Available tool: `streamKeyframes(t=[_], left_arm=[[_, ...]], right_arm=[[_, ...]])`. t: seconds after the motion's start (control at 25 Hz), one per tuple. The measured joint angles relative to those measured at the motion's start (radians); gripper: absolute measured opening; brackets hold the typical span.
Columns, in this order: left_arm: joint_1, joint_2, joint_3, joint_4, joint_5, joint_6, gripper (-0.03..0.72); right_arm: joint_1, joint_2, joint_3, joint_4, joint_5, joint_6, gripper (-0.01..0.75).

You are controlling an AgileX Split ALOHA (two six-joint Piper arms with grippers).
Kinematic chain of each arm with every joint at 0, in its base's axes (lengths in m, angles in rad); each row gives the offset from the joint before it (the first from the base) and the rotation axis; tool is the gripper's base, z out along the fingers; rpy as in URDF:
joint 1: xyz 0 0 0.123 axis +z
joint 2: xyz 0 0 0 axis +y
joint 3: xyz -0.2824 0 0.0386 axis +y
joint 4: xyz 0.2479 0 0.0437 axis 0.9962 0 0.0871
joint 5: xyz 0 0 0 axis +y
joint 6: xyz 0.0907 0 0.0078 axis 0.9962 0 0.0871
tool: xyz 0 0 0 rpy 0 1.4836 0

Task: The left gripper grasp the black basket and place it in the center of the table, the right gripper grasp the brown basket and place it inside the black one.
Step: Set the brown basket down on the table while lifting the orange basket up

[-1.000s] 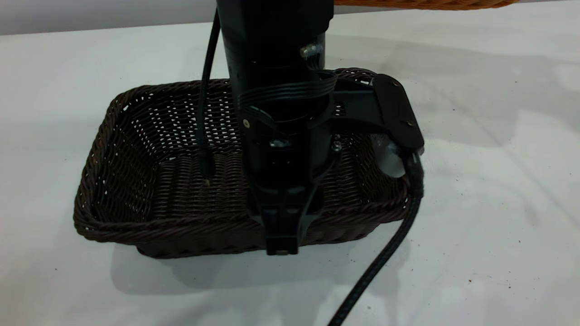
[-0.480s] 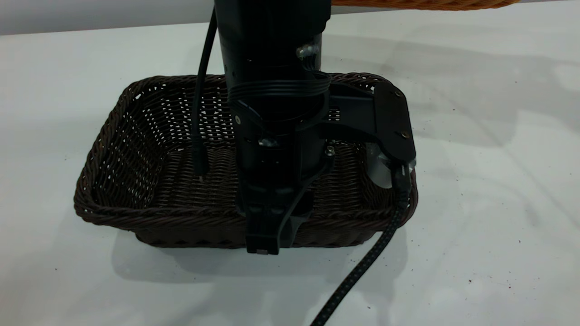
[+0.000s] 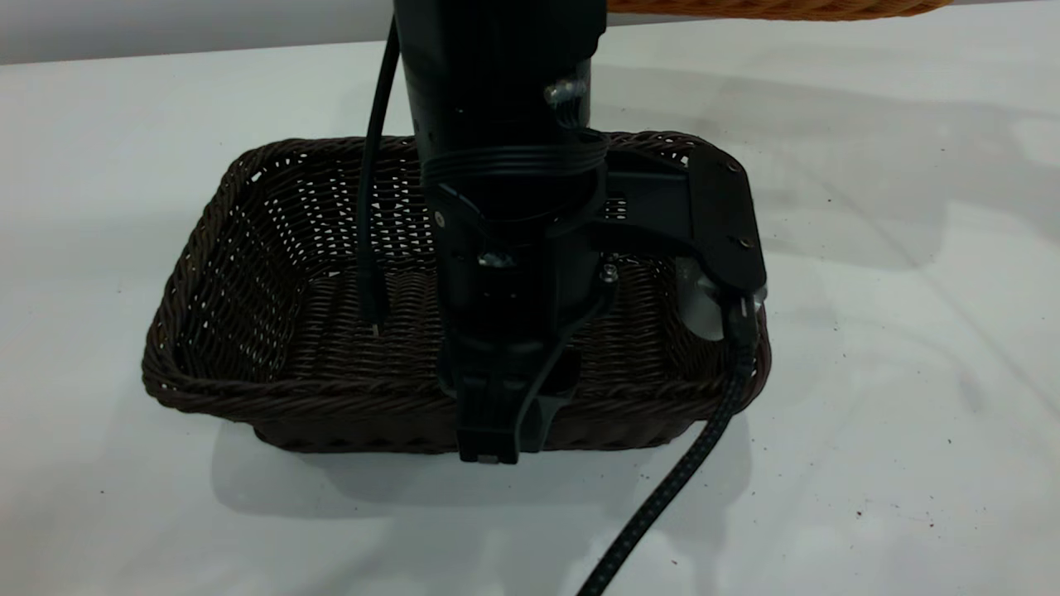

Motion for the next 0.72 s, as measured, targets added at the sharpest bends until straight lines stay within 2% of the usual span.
streamKeyframes(t=[0.24, 0.72], left_arm=[[0.0, -0.042, 0.0, -0.001, 0.002, 0.0, 0.338], [0.0, -0.205, 0.0, -0.026, 0.011, -0.004, 0.352]], right_arm=[[0.0, 0.0, 0.0, 0.0, 0.0, 0.0, 0.102], [0.0, 0.0, 0.0, 0.005, 0.002, 0.003, 0.102]])
